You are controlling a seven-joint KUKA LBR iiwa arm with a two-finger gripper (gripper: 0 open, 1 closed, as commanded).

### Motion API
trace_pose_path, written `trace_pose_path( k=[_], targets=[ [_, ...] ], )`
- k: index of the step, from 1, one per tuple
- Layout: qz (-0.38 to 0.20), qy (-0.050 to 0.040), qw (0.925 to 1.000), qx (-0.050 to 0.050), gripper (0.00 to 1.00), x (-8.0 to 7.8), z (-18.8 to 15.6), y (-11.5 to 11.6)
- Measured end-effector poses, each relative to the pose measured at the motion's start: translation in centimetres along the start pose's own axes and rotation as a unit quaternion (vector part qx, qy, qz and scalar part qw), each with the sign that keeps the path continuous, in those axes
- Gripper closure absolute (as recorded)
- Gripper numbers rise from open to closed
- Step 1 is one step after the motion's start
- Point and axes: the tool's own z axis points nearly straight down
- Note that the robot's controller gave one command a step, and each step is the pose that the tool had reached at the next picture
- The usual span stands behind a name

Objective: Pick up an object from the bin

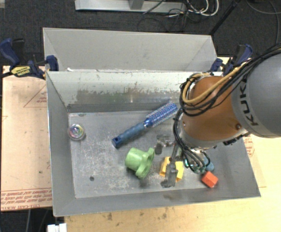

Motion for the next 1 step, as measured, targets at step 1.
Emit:
trace_pose_path(
  k=[1],
  targets=[
    [0.0,-0.0005,1.0,0.0,0.0,-1.15,7.81,1.29]
  ],
)
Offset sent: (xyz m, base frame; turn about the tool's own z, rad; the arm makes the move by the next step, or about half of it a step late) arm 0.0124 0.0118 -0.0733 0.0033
